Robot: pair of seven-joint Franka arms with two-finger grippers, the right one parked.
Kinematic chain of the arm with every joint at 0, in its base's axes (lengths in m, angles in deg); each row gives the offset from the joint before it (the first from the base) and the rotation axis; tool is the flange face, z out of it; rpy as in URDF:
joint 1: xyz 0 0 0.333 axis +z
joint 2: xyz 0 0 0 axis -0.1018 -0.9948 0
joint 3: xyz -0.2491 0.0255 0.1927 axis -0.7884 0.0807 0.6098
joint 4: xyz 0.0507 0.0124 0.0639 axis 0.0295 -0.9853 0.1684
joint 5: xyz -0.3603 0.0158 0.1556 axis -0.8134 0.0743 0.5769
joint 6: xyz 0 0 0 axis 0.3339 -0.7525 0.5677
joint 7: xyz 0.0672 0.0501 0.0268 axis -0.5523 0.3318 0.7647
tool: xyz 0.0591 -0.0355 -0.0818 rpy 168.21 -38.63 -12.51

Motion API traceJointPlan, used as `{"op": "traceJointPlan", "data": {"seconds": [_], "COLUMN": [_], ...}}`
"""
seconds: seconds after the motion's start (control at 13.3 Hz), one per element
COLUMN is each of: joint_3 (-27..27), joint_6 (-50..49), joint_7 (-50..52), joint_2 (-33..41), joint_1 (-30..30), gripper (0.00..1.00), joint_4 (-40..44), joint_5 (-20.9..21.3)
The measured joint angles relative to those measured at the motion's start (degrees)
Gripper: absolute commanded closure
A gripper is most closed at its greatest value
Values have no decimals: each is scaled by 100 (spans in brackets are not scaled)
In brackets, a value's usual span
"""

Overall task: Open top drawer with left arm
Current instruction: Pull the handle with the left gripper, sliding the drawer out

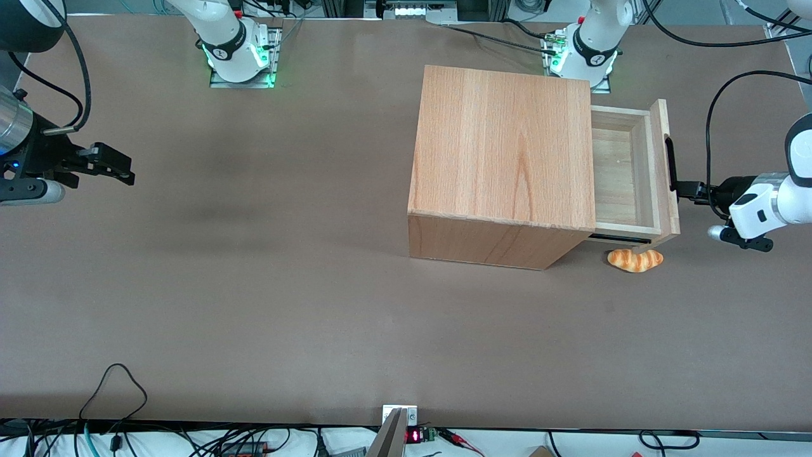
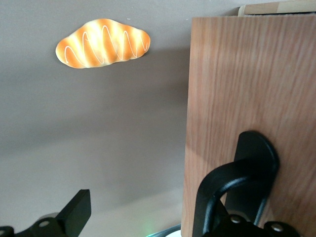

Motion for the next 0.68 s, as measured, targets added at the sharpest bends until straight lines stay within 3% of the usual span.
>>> {"op": "traceJointPlan", "data": {"seconds": [0.68], "joint_3": [0], "joint_6": [60], "joint_7": [-172], "joint_2": [-42], "joint_1": [163], "gripper": [0], "joint_4": [70], "joint_5": [29]}}
